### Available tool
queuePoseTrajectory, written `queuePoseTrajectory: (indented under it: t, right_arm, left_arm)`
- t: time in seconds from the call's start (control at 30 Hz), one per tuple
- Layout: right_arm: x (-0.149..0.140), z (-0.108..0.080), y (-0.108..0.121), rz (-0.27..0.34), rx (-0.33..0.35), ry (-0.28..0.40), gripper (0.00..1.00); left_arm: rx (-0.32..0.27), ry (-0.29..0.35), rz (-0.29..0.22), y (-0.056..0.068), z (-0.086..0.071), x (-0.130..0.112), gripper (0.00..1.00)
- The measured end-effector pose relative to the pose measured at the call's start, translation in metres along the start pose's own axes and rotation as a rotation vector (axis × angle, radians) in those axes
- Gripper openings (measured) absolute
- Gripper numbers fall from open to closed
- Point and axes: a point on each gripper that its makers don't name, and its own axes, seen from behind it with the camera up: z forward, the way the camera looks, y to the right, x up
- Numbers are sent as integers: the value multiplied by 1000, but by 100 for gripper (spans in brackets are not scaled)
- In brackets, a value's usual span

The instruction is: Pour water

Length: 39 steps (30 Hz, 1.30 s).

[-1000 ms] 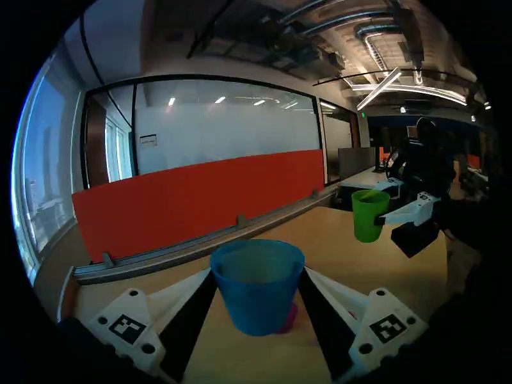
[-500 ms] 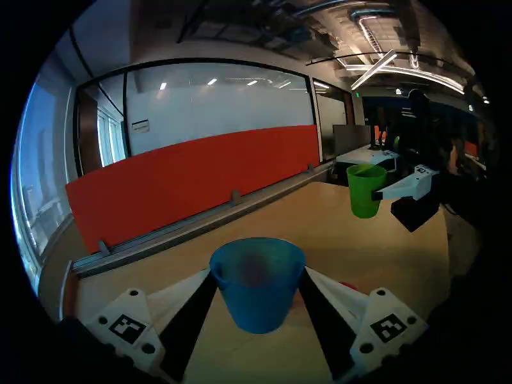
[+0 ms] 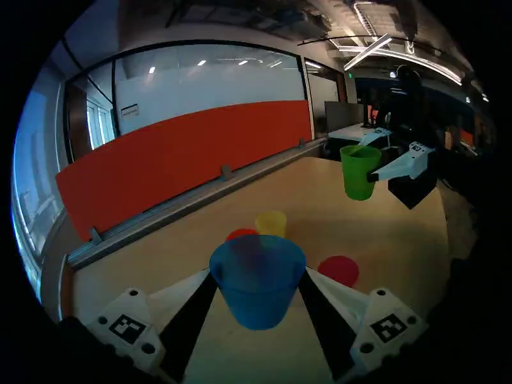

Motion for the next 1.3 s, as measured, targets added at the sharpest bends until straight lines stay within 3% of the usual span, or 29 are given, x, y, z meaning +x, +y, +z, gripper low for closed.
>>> queuePoseTrajectory:
  t: [0.3, 0.7, 1.1, 1.3]
  right_arm:
    - [-21, 7, 1, -12, 12, -63, 88]
    - [-46, 18, 2, -2, 36, -128, 88]
    - [-78, 30, -5, -14, 68, -210, 89]
    - [-96, 35, -8, -19, 83, -251, 88]
  left_arm:
    - [-40, -67, 1, 8, 9, -25, 86]
    - [-70, -154, 43, 16, 21, -60, 86]
    - [-122, -223, 46, 28, 34, -90, 86]
    - [-146, -251, 23, 32, 41, -104, 86]
